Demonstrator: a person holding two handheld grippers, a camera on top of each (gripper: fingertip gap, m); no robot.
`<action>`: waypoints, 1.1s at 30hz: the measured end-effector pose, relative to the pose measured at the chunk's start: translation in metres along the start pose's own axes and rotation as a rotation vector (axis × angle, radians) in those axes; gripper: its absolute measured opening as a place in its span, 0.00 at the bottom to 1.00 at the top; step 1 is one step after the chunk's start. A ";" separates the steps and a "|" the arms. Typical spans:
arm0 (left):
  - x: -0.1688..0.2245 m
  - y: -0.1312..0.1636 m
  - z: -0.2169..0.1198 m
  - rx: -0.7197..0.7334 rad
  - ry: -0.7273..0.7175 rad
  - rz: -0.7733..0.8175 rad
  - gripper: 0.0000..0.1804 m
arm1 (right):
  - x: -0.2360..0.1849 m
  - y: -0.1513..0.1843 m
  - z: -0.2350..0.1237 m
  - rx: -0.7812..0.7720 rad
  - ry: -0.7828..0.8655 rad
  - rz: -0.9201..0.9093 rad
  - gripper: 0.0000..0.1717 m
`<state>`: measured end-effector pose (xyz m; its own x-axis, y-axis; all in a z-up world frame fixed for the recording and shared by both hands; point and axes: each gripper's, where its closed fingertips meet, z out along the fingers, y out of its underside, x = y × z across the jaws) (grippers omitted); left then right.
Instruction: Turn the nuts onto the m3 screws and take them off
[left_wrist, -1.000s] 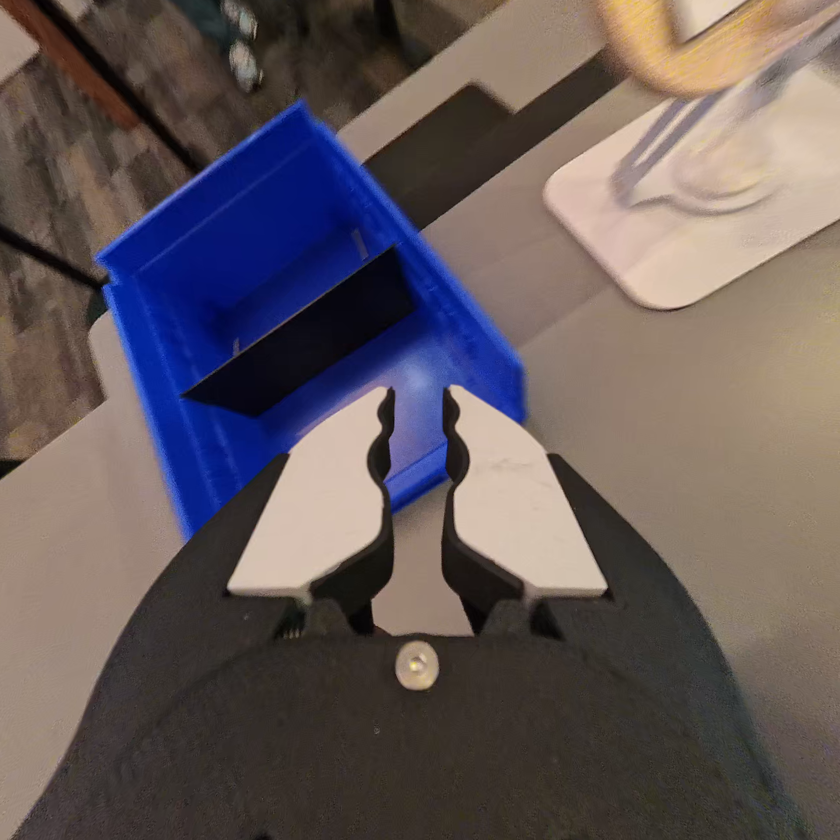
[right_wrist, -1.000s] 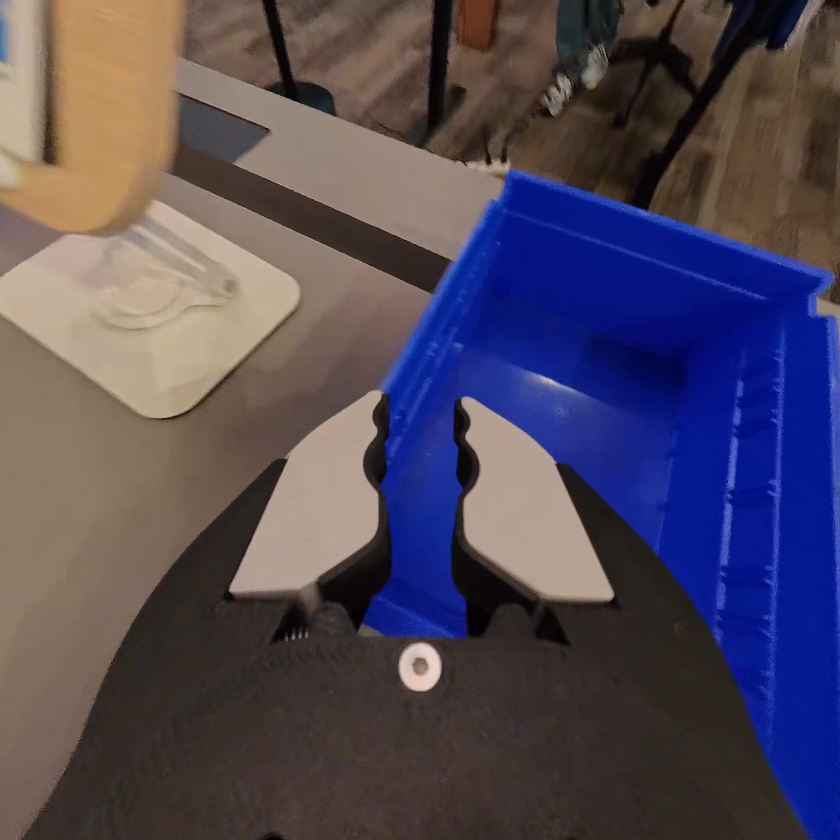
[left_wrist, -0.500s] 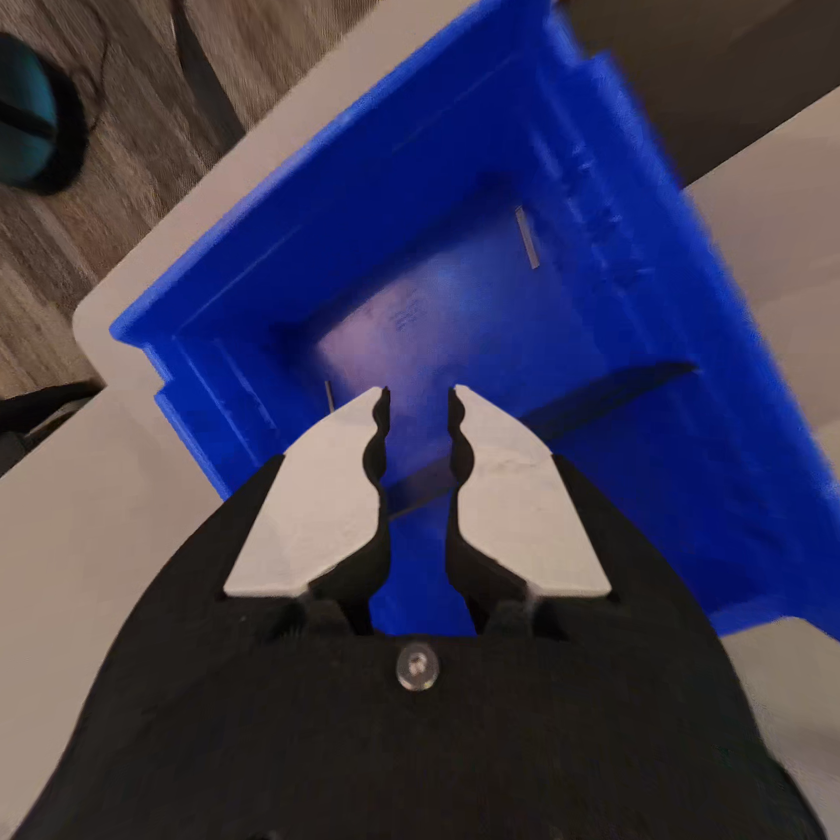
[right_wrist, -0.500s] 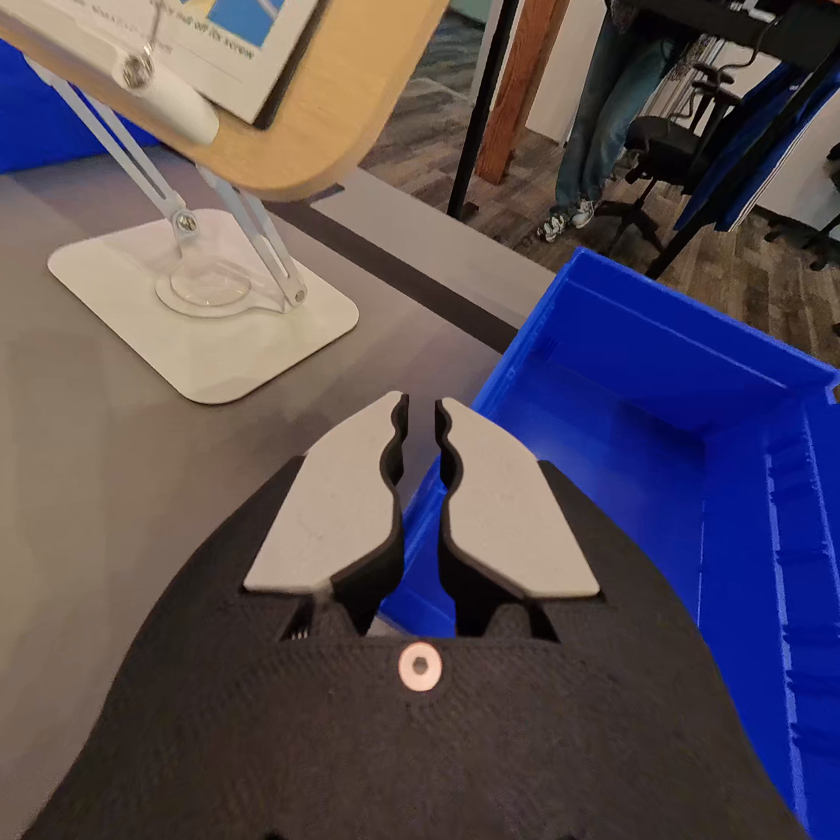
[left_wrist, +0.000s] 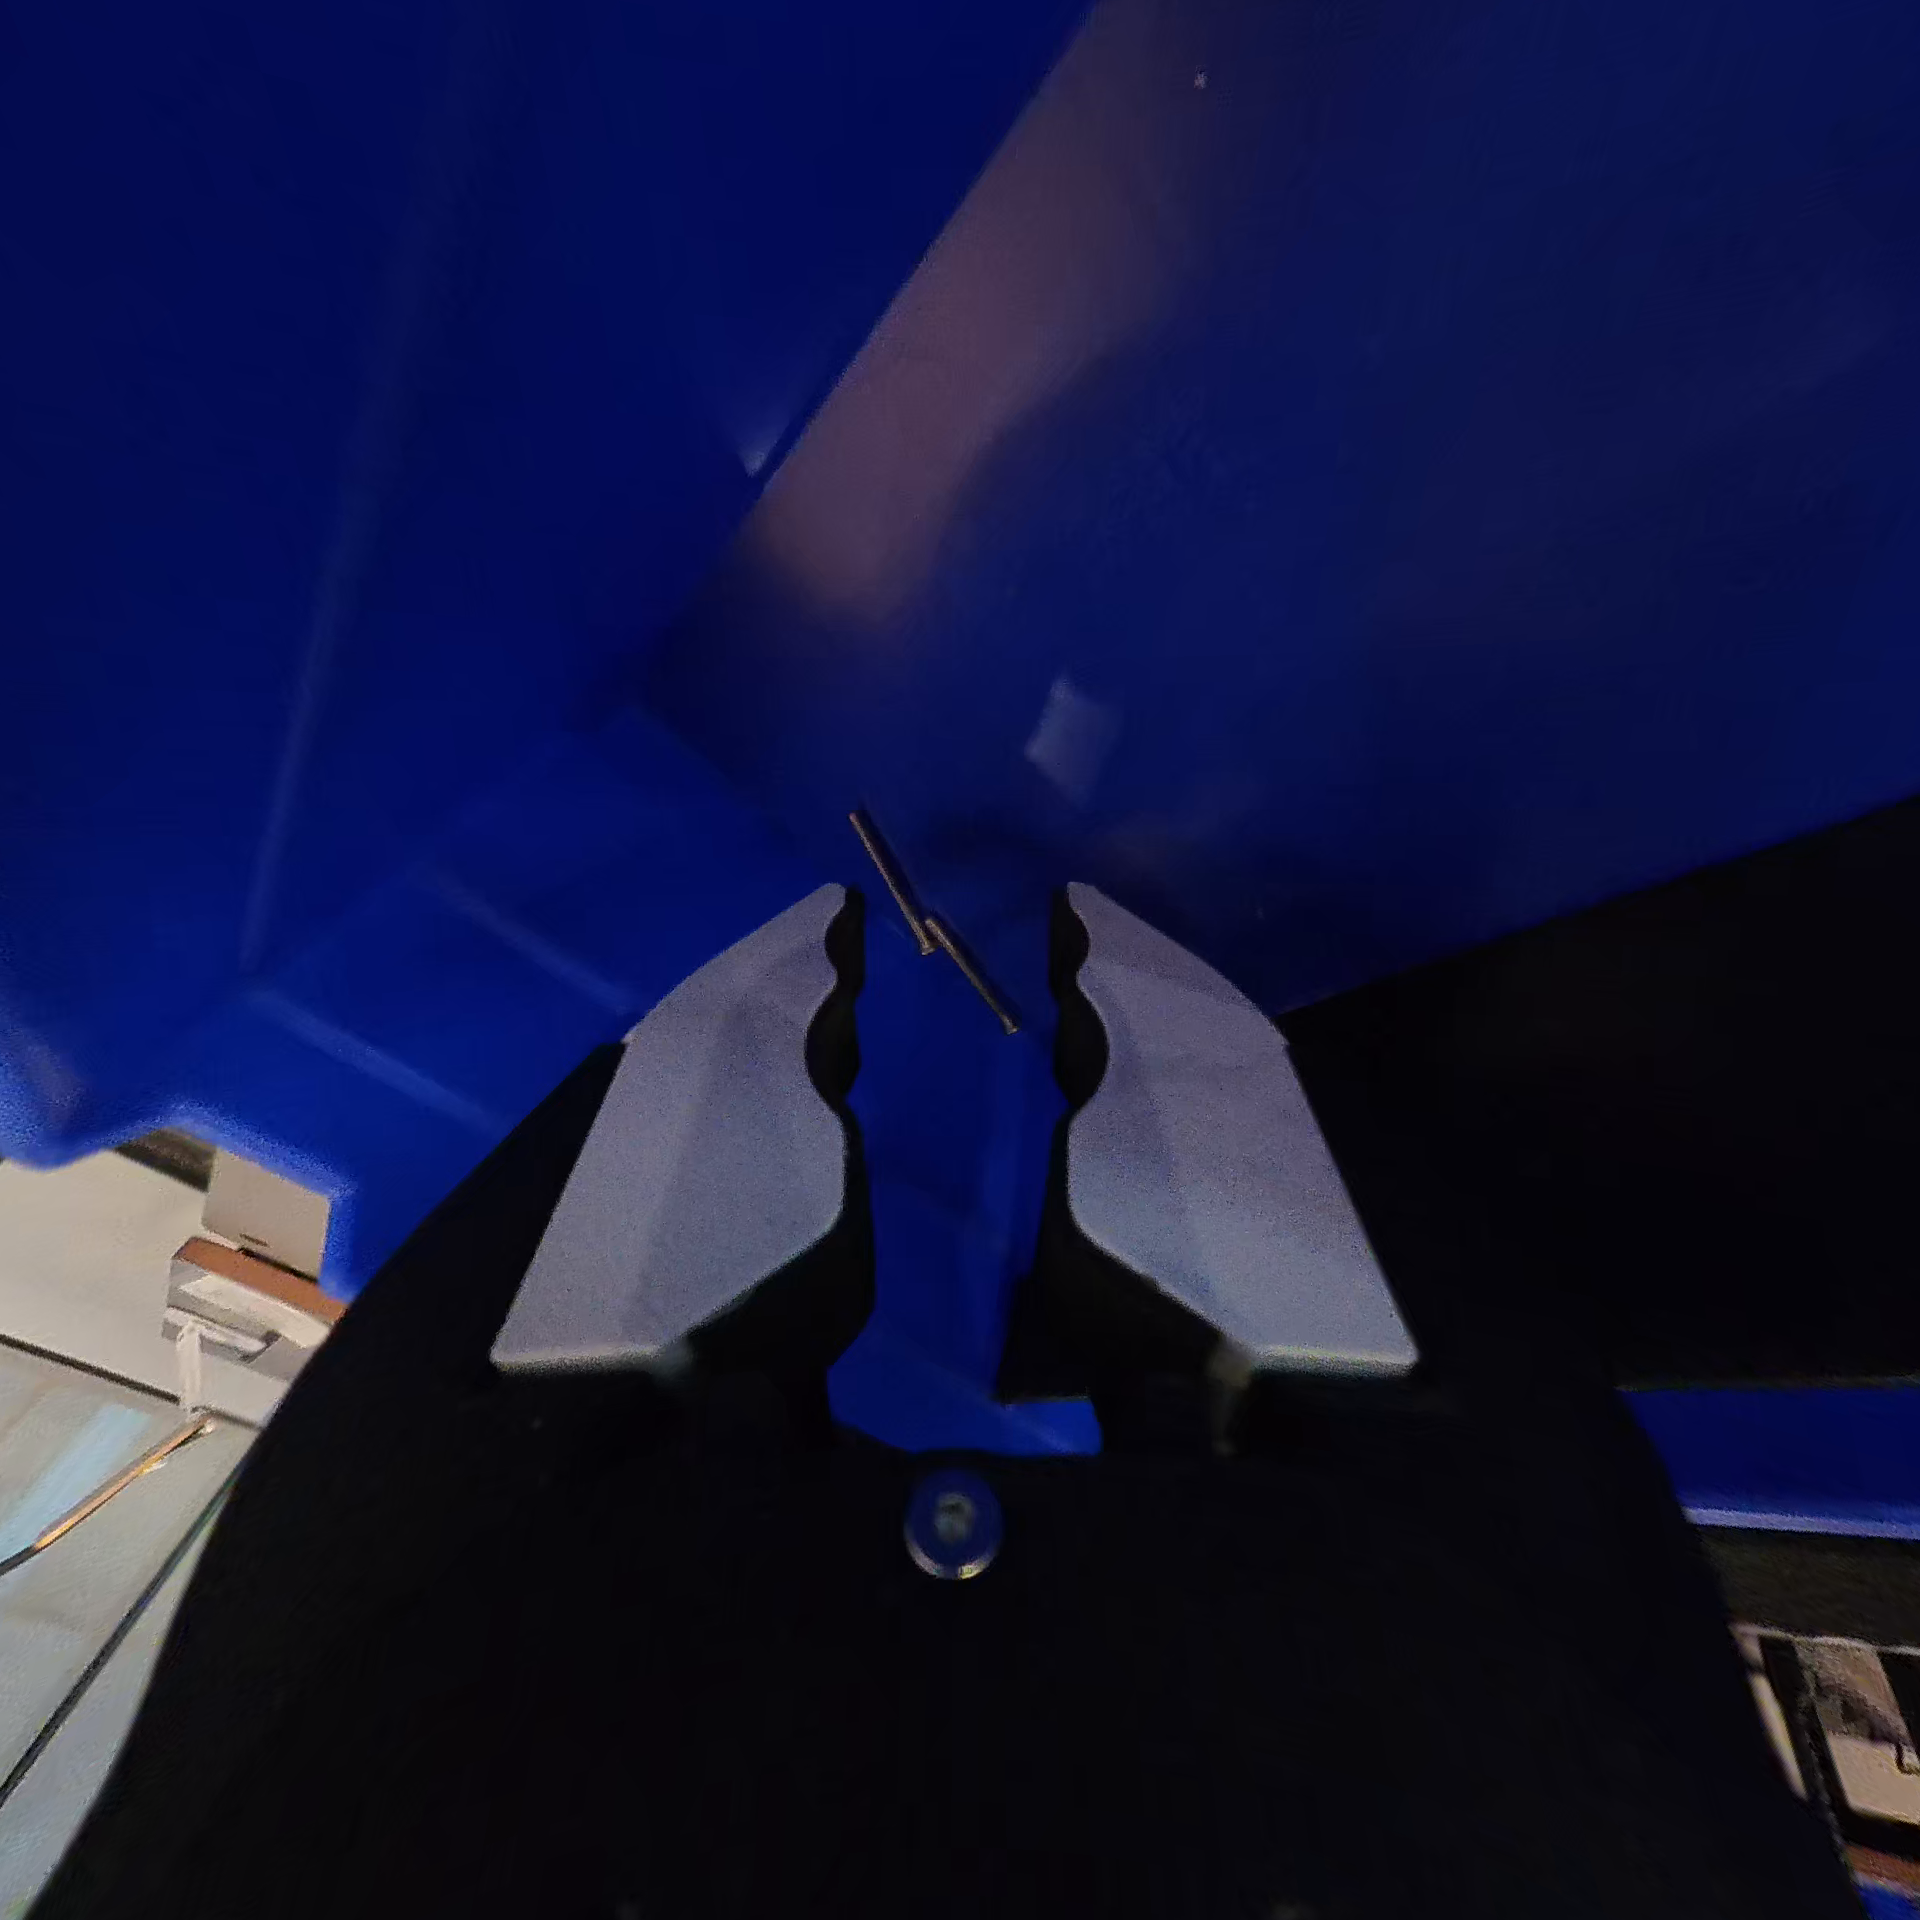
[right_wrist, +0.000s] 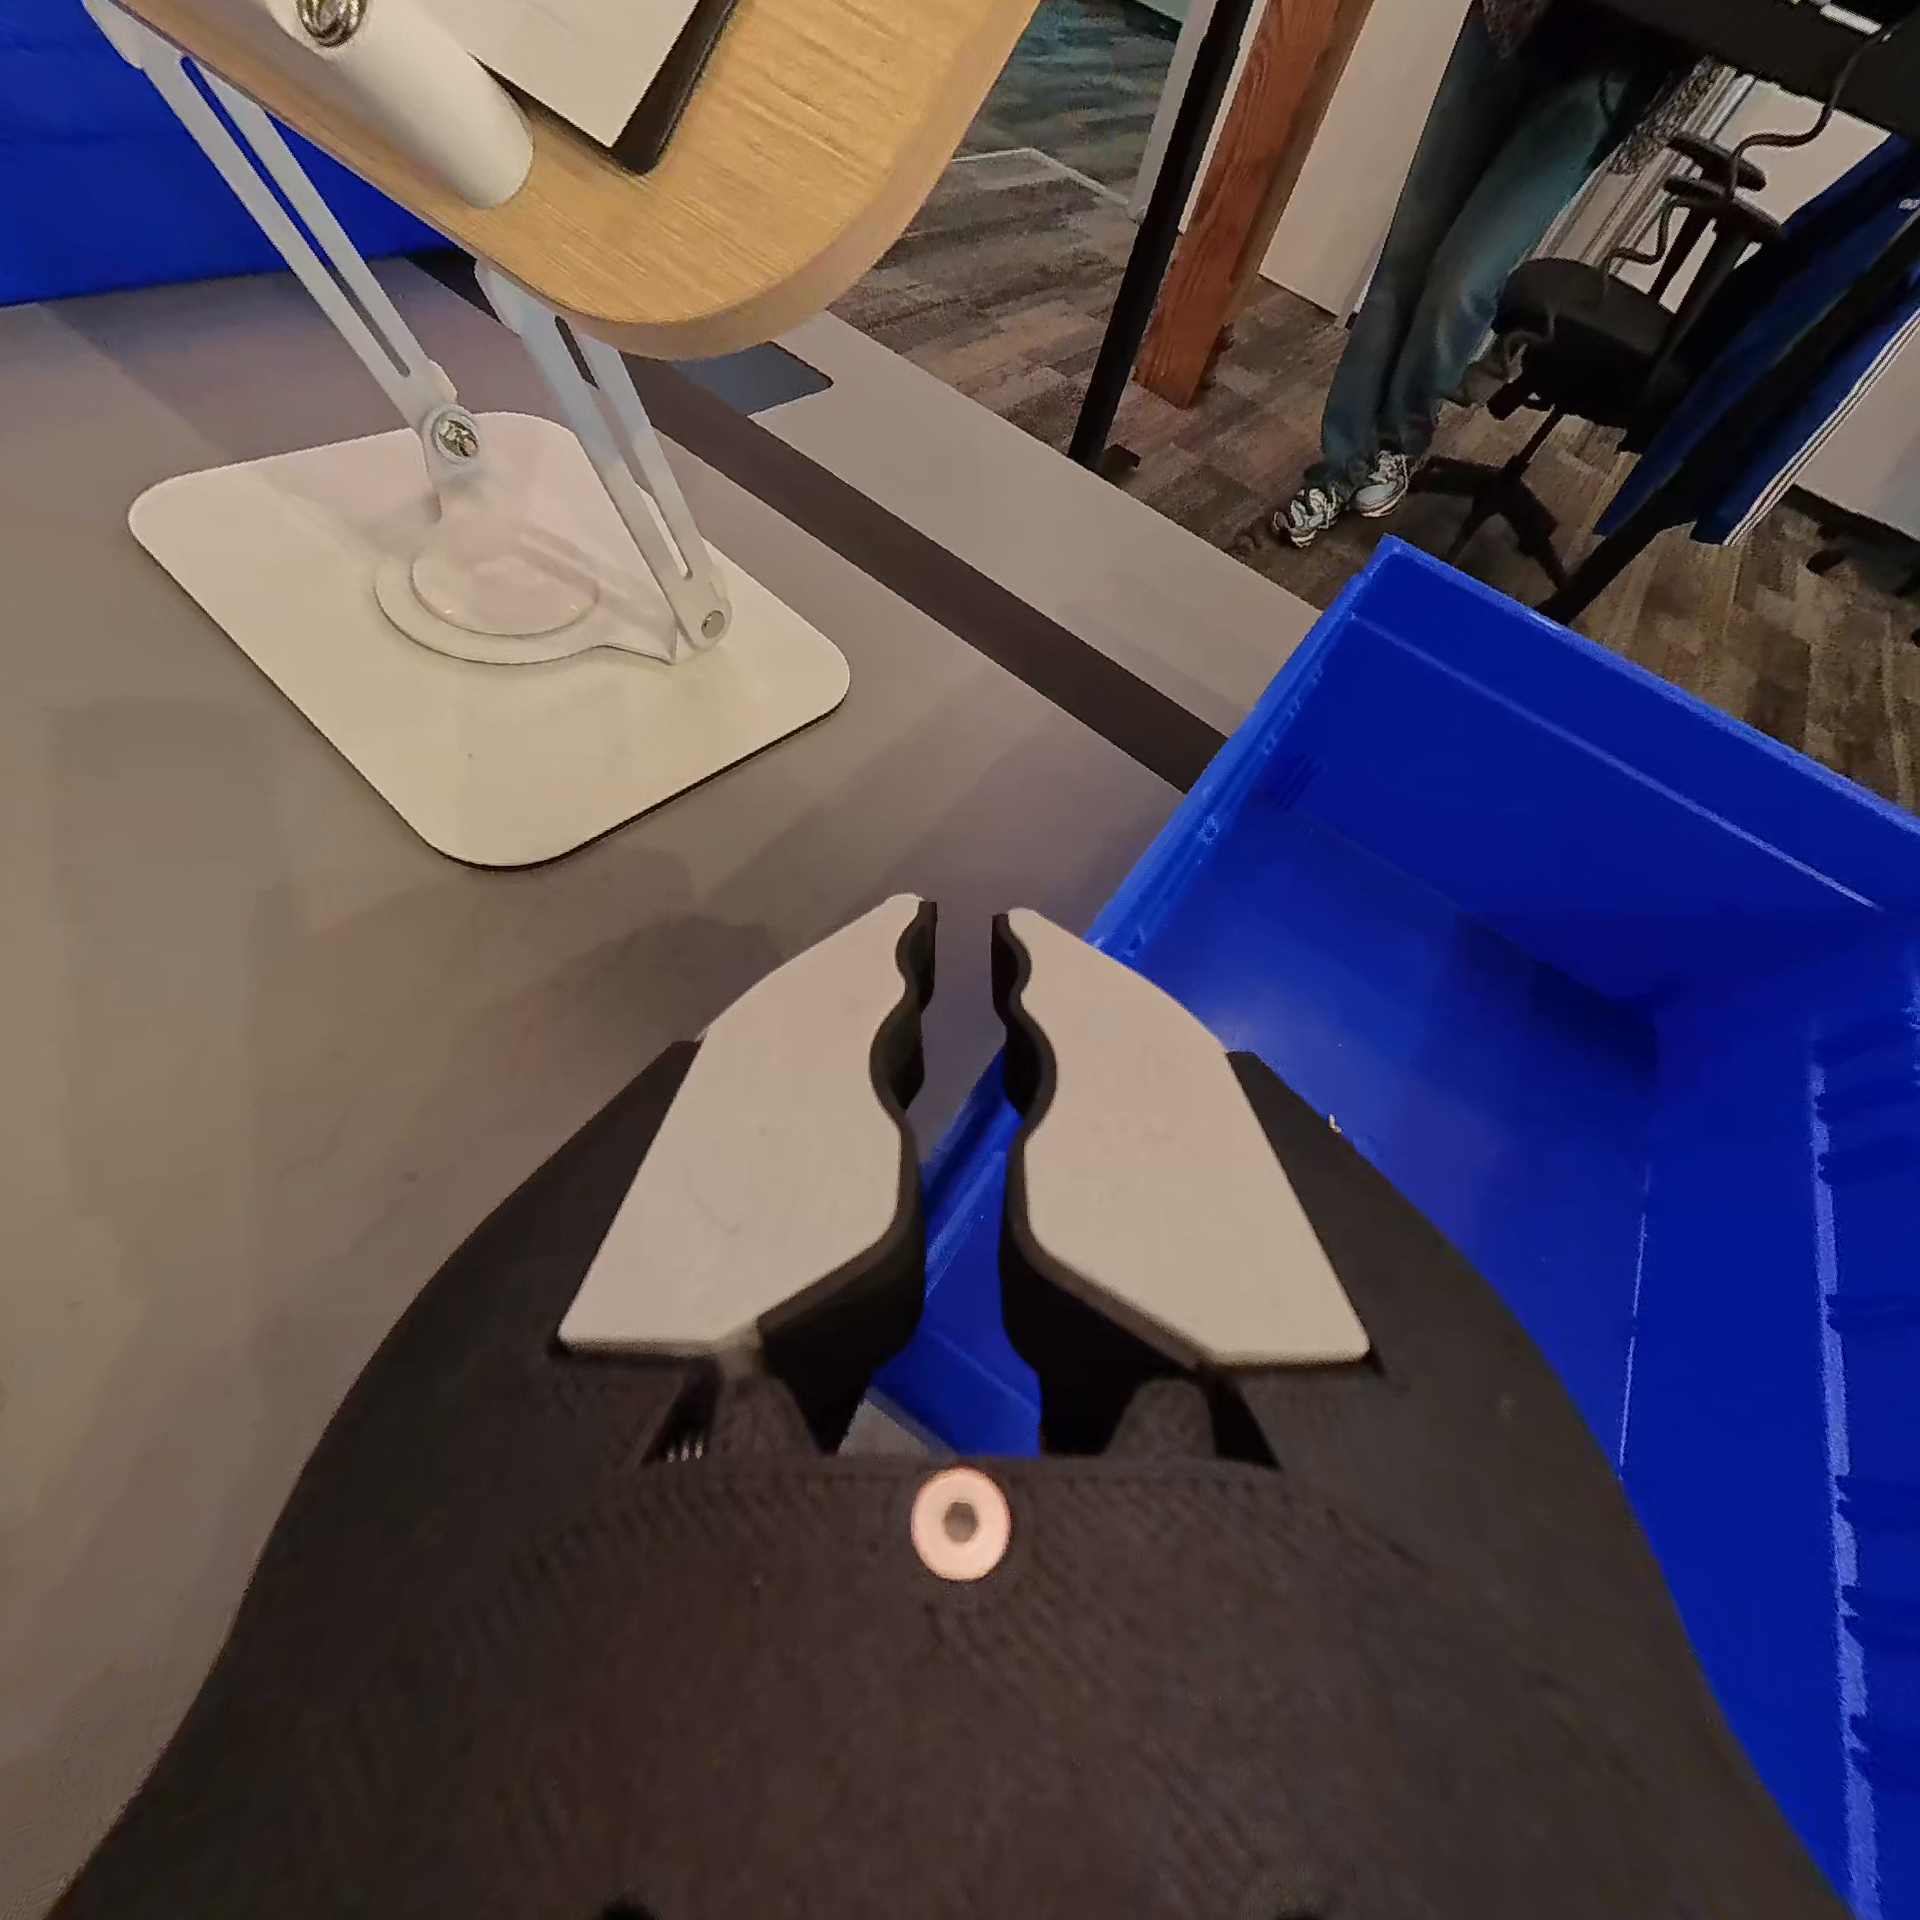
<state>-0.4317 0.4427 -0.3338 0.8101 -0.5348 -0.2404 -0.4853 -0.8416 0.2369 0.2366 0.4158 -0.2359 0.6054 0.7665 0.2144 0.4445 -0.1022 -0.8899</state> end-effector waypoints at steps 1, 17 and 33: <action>0.000 0.002 0.003 -0.023 0.002 0.003 0.19 | 0.000 0.000 -0.001 0.003 -0.002 0.000 0.06; 0.007 -0.004 0.014 0.001 0.110 -0.005 0.00 | -0.003 -0.004 -0.004 0.021 -0.024 -0.011 0.06; 0.016 -0.004 0.003 0.014 0.214 -0.068 0.36 | -0.003 -0.002 -0.003 0.018 -0.034 -0.012 0.06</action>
<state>-0.4175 0.4367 -0.3412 0.8916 -0.4500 -0.0497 -0.4307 -0.8770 0.2131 0.2358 0.4122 -0.2334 0.5772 0.7888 0.2114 0.4390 -0.0815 -0.8948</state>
